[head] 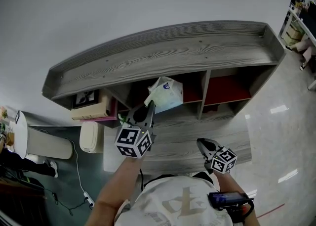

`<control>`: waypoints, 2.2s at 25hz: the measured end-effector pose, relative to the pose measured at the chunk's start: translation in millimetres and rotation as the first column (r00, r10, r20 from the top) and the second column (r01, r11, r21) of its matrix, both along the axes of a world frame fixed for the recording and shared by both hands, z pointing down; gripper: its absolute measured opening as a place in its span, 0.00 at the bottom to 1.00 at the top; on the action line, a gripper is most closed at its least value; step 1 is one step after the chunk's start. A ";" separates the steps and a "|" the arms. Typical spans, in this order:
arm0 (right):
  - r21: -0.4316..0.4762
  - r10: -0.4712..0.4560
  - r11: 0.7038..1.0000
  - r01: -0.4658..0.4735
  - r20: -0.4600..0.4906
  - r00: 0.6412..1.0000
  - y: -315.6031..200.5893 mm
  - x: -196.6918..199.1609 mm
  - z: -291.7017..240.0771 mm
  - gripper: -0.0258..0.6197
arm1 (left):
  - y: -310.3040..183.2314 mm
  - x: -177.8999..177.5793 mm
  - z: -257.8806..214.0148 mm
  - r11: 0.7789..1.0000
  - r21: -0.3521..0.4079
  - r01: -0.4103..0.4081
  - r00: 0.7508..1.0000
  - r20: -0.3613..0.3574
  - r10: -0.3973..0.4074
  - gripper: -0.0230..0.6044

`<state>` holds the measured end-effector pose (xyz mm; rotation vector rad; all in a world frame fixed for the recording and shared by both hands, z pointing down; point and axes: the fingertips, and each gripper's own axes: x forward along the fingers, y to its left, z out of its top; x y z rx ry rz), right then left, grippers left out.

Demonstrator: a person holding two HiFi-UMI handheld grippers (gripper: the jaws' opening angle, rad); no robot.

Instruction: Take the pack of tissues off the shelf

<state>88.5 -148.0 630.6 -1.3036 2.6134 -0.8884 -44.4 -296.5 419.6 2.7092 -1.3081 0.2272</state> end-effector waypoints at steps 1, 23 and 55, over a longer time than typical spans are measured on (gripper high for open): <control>0.001 0.001 1.000 -0.001 -0.002 1.000 0.6 -2.8 -0.8 0.05 | 2.5 -1.7 -0.6 1.000 0.003 -0.008 1.000 -0.005 0.008 0.05; 0.014 0.010 1.000 -0.010 -0.039 0.999 10.9 -50.8 -13.9 0.05 | 48.0 -43.7 9.9 0.996 -0.001 -0.094 0.994 -0.062 0.093 0.05; 0.039 -0.010 0.999 0.014 -0.101 0.995 16.1 -74.8 -25.5 0.05 | 110.4 -122.8 103.5 0.993 -0.111 -0.039 0.999 -0.036 0.036 0.05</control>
